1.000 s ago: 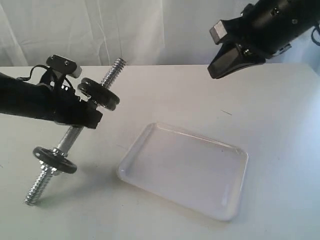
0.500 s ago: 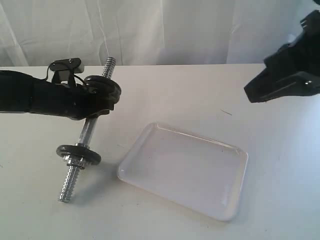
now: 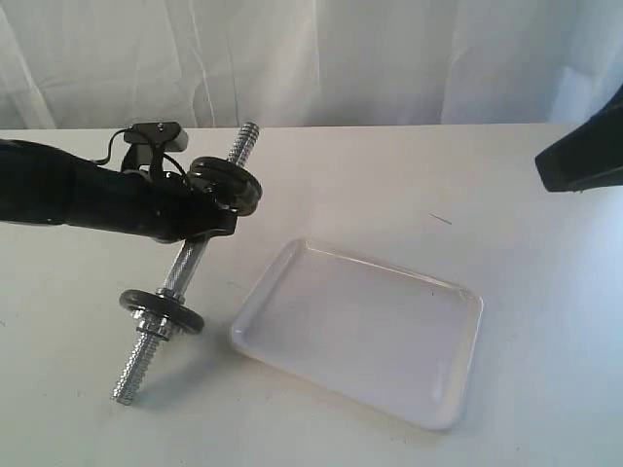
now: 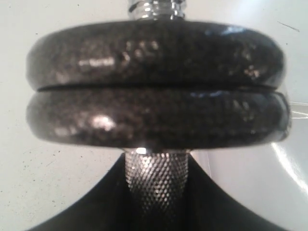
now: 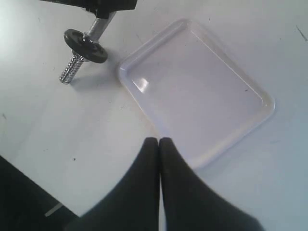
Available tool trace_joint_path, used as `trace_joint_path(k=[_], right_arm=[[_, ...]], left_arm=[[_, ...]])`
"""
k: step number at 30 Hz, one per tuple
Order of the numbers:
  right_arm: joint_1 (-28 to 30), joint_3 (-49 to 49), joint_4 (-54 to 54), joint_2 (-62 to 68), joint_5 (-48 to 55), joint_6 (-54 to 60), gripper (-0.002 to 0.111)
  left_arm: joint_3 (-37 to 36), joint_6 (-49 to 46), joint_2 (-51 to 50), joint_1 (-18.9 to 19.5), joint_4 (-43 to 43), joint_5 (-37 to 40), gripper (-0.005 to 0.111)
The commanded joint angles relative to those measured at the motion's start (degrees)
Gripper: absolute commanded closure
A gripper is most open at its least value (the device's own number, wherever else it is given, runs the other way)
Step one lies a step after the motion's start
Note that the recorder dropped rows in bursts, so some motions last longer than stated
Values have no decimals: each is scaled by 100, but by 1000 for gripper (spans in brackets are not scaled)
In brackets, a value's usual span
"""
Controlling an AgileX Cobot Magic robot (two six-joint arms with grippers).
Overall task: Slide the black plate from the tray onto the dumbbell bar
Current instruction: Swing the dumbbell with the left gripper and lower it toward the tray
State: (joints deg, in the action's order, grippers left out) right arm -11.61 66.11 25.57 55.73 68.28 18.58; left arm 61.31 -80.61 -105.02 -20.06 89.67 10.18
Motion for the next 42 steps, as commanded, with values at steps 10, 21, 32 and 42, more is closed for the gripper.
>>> trace_joint_path(k=[10, 21, 32, 42], right_arm=[[27, -53, -29, -30, 129, -71, 108], [27, -229, -29, -30, 168, -122, 108], [27, -229, -29, -30, 168, -122, 108], [27, -229, -29, -30, 168, -97, 108]], left_arm=[[287, -7, 51, -6, 327, 799, 107], [287, -7, -238, -6, 235, 765, 107], [344, -7, -429, -6, 235, 740, 107], [343, 194, -429, -6, 260, 554, 107]])
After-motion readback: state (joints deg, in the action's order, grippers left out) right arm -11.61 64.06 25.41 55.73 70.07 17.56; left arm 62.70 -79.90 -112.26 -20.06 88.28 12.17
